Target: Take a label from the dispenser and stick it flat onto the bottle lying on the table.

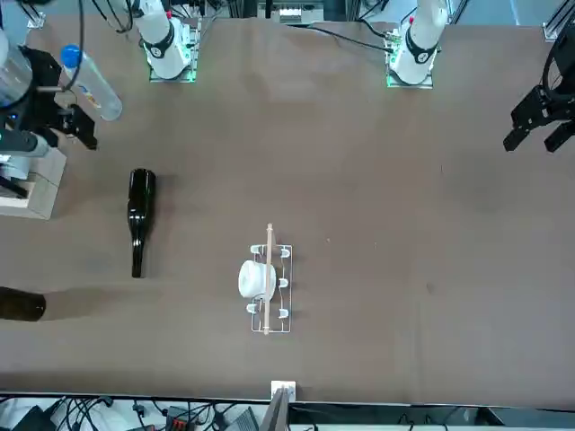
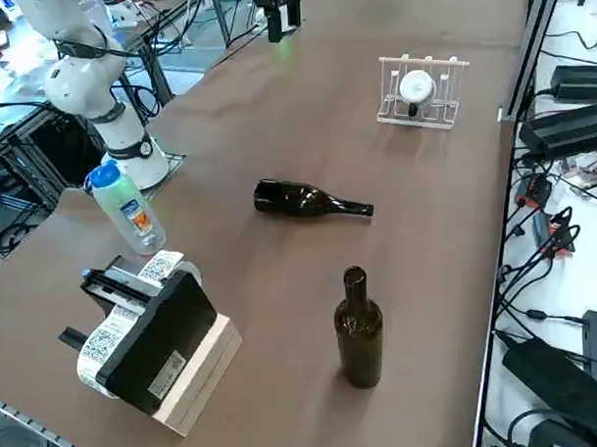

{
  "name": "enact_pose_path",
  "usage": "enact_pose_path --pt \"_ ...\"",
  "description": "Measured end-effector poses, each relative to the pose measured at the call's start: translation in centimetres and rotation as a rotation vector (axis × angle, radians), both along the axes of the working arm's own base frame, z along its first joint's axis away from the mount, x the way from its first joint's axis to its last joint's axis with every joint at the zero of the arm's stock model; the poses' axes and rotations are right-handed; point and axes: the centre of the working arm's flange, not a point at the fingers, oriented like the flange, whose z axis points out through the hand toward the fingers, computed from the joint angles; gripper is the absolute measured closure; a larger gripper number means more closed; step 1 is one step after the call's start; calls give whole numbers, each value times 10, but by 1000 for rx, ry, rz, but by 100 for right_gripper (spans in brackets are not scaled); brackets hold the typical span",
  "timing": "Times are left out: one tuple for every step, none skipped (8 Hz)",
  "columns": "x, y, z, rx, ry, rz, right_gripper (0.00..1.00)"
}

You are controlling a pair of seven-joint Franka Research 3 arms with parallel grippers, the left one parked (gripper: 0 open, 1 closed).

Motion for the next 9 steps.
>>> enact_pose_path --pt "3 -3 -14 -82 16 -13 0" --pt "7 -6 -30 -151 30 -42 0" --pt "9 -11 -45 -223 39 -82 0" --pt "8 -19 -63 -317 46 -128 0" --pt "4 -28 -84 -415 50 -176 0" --pt "0 -35 -105 -495 52 -200 0" --pt "-4 -42 -123 -568 56 -192 0" --pt "-8 -51 -138 -638 65 -174 0" --pt "-13 -61 -152 -712 79 -148 1"
